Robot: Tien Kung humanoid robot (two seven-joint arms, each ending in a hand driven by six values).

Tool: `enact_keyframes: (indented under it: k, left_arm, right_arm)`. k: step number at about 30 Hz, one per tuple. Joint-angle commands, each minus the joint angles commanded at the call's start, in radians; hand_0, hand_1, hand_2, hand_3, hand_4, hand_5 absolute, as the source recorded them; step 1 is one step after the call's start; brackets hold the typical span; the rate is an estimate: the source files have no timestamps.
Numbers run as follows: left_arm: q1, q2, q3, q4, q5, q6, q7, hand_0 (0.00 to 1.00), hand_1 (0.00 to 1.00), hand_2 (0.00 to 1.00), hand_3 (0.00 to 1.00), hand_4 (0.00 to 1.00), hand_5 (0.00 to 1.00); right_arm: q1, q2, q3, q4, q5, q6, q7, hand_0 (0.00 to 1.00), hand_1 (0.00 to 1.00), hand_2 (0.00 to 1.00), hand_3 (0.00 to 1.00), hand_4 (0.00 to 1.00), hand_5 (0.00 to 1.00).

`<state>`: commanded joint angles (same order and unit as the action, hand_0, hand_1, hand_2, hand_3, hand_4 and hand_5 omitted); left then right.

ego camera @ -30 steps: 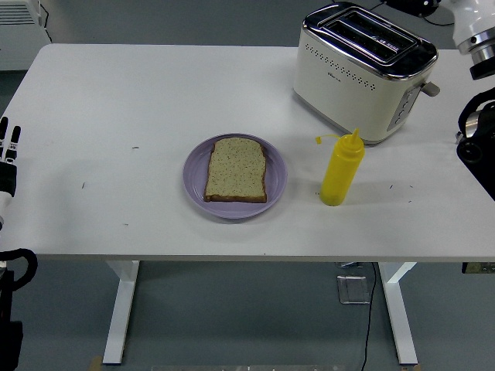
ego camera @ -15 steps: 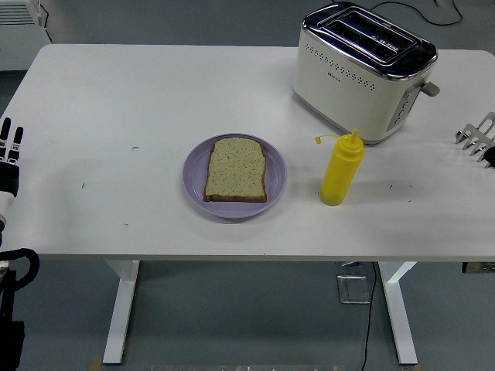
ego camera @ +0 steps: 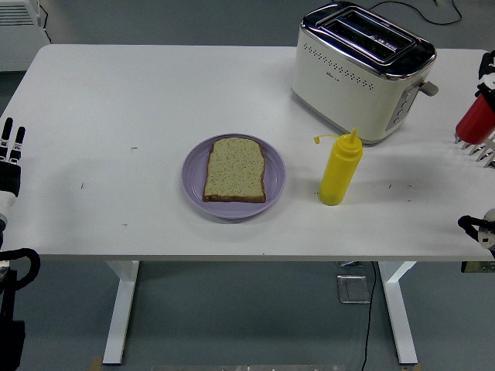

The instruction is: Pick up the cup,pour liquid into bread,place the cup on the desk

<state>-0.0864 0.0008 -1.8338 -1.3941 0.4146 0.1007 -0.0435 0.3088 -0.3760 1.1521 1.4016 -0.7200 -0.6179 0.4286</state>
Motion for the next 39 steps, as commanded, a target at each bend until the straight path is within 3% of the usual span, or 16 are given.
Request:
enact_keyframes:
  k: [8, 9, 26, 27, 38, 39]
  left_arm:
    - [0.003, 0.000, 0.006, 0.001, 0.000, 0.000, 0.000, 0.784, 0.735, 0.733, 0.689, 0.511, 0.998]
    - [0.004, 0.000, 0.008, 0.002, 0.000, 0.000, 0.000, 0.784, 0.735, 0.733, 0.689, 0.510, 0.998]
    - [0.006, 0.000, 0.011, 0.002, -0.001, 0.000, 0.000, 0.784, 0.735, 0.733, 0.689, 0.510, 0.998]
    - [0.006, 0.001, 0.009, 0.002, -0.001, 0.000, 0.000, 0.784, 0.735, 0.733, 0.689, 0.511, 0.998]
    - [0.001, 0.000, 0.004, 0.001, 0.000, 0.000, 0.000, 0.784, 0.735, 0.733, 0.689, 0.512, 0.998]
    - [0.001, 0.000, 0.003, 0.001, 0.000, 0.000, 0.000, 0.784, 0.735, 0.733, 0.689, 0.512, 0.998]
  right_arm:
    - [-0.006, 0.013, -0.091, -0.078, 0.054, -0.001, 0.123, 0.128, 0.118, 0.267, 0.380, 0.433, 0.165]
    - [-0.004, 0.017, -0.109, -0.091, 0.058, 0.001, 0.134, 0.150, 0.186, 0.283, 0.380, 0.435, 0.162]
    - [0.052, 0.064, -0.268, -0.229, 0.102, 0.008, 0.173, 0.233, 0.239, 0.339, 0.410, 0.443, 0.204]
    - [0.055, 0.067, -0.273, -0.236, 0.104, 0.007, 0.176, 0.331, 0.330, 0.402, 0.451, 0.533, 0.276]
    - [0.079, 0.093, -0.336, -0.292, 0.131, 0.020, 0.208, 0.383, 0.377, 0.424, 0.468, 0.598, 0.290]
    - [0.079, 0.093, -0.340, -0.294, 0.130, 0.023, 0.210, 0.457, 0.433, 0.446, 0.500, 0.665, 0.296]
